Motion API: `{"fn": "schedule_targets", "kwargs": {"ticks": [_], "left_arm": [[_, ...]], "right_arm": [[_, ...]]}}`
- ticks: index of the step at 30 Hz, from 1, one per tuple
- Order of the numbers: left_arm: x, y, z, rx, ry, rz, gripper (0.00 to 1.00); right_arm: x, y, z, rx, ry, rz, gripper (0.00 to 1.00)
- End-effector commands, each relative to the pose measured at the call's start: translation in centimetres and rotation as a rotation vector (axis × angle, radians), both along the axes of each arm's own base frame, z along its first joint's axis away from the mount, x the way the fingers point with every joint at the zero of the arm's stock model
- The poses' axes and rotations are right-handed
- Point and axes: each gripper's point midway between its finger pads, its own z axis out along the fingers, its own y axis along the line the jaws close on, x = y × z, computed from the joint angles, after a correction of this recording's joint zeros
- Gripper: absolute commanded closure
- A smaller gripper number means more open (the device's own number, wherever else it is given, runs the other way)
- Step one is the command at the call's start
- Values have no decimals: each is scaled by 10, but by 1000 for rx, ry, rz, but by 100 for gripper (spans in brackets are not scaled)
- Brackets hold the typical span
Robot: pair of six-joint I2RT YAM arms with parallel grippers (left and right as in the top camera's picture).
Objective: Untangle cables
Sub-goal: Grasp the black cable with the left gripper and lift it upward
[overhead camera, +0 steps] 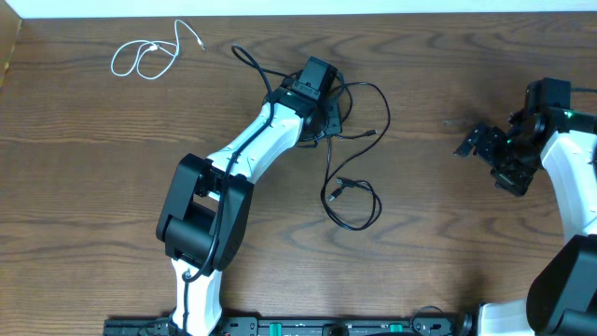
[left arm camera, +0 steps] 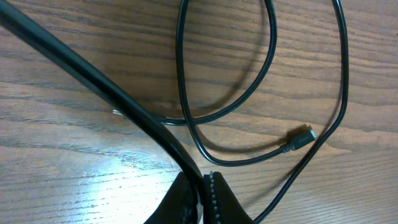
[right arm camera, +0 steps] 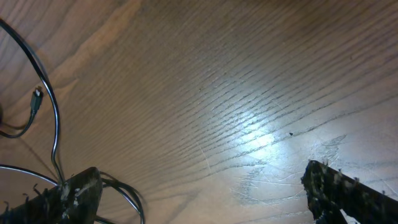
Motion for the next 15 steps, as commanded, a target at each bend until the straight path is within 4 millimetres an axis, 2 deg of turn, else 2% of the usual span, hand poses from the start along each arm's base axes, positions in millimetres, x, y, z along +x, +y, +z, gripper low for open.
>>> {"fn": "schedule_targets", "kwargs": {"ticks": [1, 4, 7, 12, 15], "left_arm": [[-1, -4, 9, -21, -8, -7, 93], [-3, -15, 36, -103, -24, -40, 92], [-5, -21, 77, -171, -89, -61, 93], [-13, -17, 171, -264, -274, -74, 92], [-25, -9, 229, -316, -400, -80, 93]], "right_arm": [[-1, -1, 0, -6, 0, 13, 1], [-1, -1, 0, -6, -1, 13, 1], [-1, -1, 0, -7, 0, 13, 1], [-1, -1, 0, -6, 0, 12, 1], [-1, -1, 0, -6, 0, 12, 1]]}}
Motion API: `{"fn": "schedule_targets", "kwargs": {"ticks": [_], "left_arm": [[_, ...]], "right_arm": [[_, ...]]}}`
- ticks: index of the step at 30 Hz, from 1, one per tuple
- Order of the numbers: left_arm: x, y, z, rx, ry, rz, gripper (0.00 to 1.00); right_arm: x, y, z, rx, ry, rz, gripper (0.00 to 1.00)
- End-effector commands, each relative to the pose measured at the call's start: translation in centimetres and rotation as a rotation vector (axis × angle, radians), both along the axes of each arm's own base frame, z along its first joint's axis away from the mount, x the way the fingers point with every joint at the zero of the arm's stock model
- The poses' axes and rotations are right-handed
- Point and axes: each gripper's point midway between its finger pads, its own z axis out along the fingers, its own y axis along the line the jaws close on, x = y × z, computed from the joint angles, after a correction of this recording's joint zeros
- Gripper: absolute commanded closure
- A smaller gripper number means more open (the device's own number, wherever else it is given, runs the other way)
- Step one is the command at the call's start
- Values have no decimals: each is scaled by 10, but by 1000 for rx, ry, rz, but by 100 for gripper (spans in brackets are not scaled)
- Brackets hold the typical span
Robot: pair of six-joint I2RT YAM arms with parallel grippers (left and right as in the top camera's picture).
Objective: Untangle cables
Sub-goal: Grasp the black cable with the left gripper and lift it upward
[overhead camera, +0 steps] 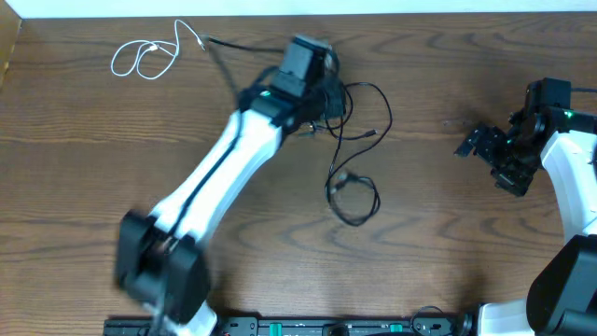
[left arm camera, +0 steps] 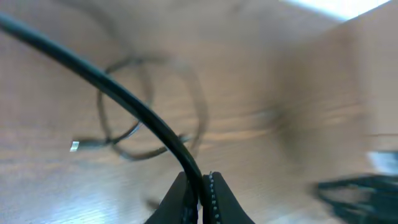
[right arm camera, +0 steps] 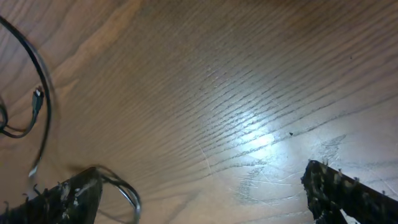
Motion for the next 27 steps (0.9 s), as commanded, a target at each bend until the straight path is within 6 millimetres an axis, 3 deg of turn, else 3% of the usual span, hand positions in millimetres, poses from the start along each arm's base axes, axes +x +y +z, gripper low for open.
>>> {"fn": "schedule_targets", "kwargs": {"ticks": [1, 11, 20, 24, 27], "left_arm": [[-17, 8, 81, -90, -160, -9, 93], [-63, 32, 214, -262, -488, -10, 93], [-105, 54, 346, -487, -917, -11, 92], [-113, 58, 362, -517, -975, -12, 93], [-104, 52, 338, -472, -887, -15, 93]], "right_arm": [[-1, -1, 0, -6, 0, 12, 1], [-1, -1, 0, -6, 0, 12, 1], [-1, -1, 0, -6, 0, 12, 1], [-1, -1, 0, -6, 0, 12, 1], [-1, -1, 0, -6, 0, 12, 1]]}}
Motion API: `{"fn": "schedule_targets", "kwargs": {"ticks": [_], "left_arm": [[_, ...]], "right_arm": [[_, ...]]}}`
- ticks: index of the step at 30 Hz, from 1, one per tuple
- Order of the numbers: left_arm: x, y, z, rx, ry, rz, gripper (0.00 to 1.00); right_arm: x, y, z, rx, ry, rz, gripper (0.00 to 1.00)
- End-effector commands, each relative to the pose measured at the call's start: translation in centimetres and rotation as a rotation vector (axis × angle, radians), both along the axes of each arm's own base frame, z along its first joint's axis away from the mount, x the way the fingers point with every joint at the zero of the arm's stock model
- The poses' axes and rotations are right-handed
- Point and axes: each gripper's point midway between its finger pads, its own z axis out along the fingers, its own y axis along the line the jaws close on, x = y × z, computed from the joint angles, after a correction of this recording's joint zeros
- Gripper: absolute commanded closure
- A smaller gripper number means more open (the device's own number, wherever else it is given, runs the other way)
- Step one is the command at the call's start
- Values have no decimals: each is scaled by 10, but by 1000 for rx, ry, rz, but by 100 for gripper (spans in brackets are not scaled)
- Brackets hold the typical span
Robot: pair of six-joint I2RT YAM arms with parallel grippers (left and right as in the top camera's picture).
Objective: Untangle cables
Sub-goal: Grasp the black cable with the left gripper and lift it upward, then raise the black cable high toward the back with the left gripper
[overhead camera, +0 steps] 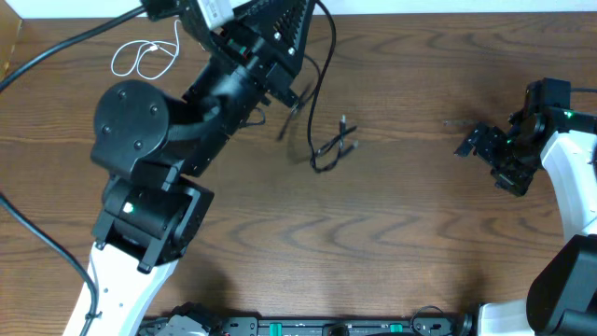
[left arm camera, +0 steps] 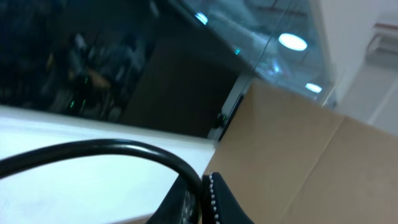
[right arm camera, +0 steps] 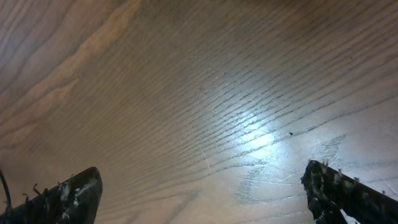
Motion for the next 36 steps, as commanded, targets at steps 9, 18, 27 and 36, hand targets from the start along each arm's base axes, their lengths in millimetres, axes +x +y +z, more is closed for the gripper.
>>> {"fn": "schedule_targets", "kwargs": {"ticks": [9, 18, 27, 36], "left_arm": [[26, -16, -2, -151, 93, -71, 93], [18, -38, -41, 46, 138, -139, 93], [50, -54, -124, 225, 347, -80, 93], [20, -38, -71, 230, 133, -71, 92]], "right_arm": [[-1, -1, 0, -7, -2, 13, 1], [-1, -1, 0, -7, -2, 13, 1], [-1, -1, 0, -7, -2, 12, 1], [-1, -1, 0, -6, -2, 13, 1]]}}
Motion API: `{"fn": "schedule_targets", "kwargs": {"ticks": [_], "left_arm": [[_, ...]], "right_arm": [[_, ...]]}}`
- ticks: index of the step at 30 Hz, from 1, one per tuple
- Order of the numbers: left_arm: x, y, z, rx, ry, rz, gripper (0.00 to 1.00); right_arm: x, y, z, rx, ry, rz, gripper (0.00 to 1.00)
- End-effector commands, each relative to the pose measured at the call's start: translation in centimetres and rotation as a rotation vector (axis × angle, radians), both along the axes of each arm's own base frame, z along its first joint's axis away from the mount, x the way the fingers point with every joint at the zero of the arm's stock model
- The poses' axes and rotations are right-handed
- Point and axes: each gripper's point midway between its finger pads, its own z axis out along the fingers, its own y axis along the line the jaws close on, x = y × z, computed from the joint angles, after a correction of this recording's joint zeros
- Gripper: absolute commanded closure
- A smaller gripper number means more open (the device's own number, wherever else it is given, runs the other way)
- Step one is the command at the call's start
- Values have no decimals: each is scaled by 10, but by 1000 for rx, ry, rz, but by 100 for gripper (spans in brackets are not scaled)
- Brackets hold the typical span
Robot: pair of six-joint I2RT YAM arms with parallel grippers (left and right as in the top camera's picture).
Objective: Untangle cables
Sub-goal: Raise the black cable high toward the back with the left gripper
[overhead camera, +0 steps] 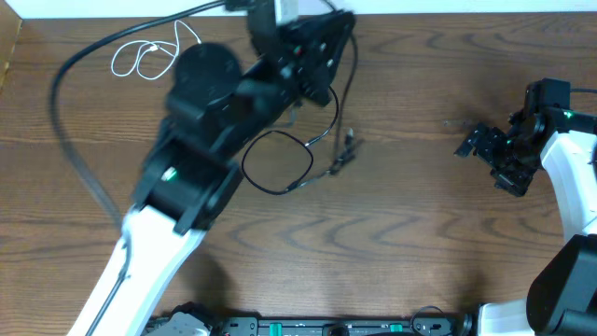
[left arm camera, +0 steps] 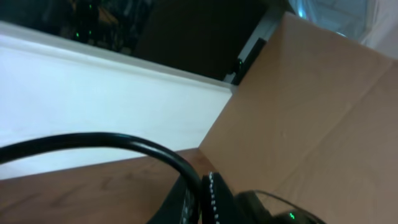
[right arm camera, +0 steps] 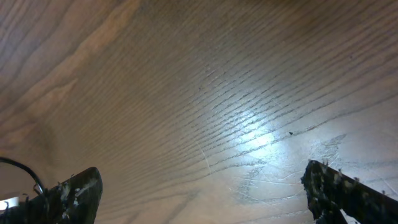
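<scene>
A thin black cable (overhead camera: 245, 168) hangs from my raised left arm and ends in a wide loop on the table's middle, its plugs (overhead camera: 346, 142) lying to the right of the loop. My left gripper (left arm camera: 202, 182) is high above the table, shut on that cable (left arm camera: 93, 139), which arcs off to the left. A white cable (overhead camera: 145, 58) lies coiled at the back left, apart from the black one. My right gripper (overhead camera: 483, 147) hovers low at the right side, its fingers (right arm camera: 74, 194) wide open with nothing between them.
The raised left arm (overhead camera: 215, 121) fills much of the overhead view and hides part of the table's back. Its own thick black lead (overhead camera: 58, 93) curves over the left side. A cardboard box wall (left arm camera: 311, 106) stands beyond the table.
The left arm, still high and shut on the black cable, has swung over. The cable's lower end, then a small bunch, now lies spread in a wide loop. The right arm has not moved.
My left gripper was low on the table, shut on the black cable amid its tangle at the back middle. Then it was nearer the back edge, the cable drawn after it. Then it was high up, the cable dangling in a bunch, now spread in one loop.
</scene>
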Motion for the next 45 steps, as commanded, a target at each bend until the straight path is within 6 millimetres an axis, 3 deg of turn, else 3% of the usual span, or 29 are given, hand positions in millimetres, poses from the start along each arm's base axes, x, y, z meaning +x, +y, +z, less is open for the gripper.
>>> {"fn": "schedule_targets", "kwargs": {"ticks": [1, 4, 5, 7, 9, 12, 16, 18, 21, 23, 25, 29, 32, 33, 35, 37, 41, 45], "left_arm": [[-2, 4, -29, 161, 33, 13, 92], [16, 24, -105, 400, 213, 136, 92], [19, 29, -120, 465, 238, 151, 93], [23, 39, -141, 592, 241, 179, 93], [31, 60, -143, 691, 213, 285, 93], [42, 108, -123, 795, 164, 560, 92], [40, 172, -69, 790, 79, 969, 93], [35, 185, -41, 740, 18, 1064, 93], [28, 189, -4, 626, -77, 1103, 93], [25, 183, 10, 560, -122, 1070, 93], [27, 163, 12, 538, -156, 945, 92], [21, 82, -29, 591, -160, 440, 93], [-13, 15, -63, 575, -154, -27, 92], [-29, -5, -66, 558, -201, -181, 93], [-56, -28, -51, 483, -313, -378, 93], [-74, -36, -23, 399, -432, -458, 93], [-93, -29, 36, 211, -511, -436, 93], [-92, -19, 52, 116, -422, -379, 92]], "right_arm": [[0, -1, 0, -7, -3, 12, 1], [0, -1, 0, -7, -3, 12, 1], [0, -1, 0, -7, -3, 12, 1], [0, -1, 0, -7, -3, 12, 1], [0, -1, 0, -6, -3, 12, 1], [0, -1, 0, -7, -3, 12, 1], [0, -1, 0, -7, -3, 12, 1], [0, -1, 0, -7, -3, 12, 1], [0, -1, 0, -7, -3, 12, 1], [0, -1, 0, -7, -2, 12, 1], [0, -1, 0, -7, -3, 12, 1], [0, -1, 0, -7, -3, 12, 1], [0, -1, 0, -7, -3, 12, 1], [0, -1, 0, -7, -3, 13, 1], [0, -1, 0, -7, -3, 12, 1], [0, -1, 0, -7, -3, 12, 1], [0, -1, 0, -7, -3, 12, 1], [0, -1, 0, -7, -3, 13, 1]]}}
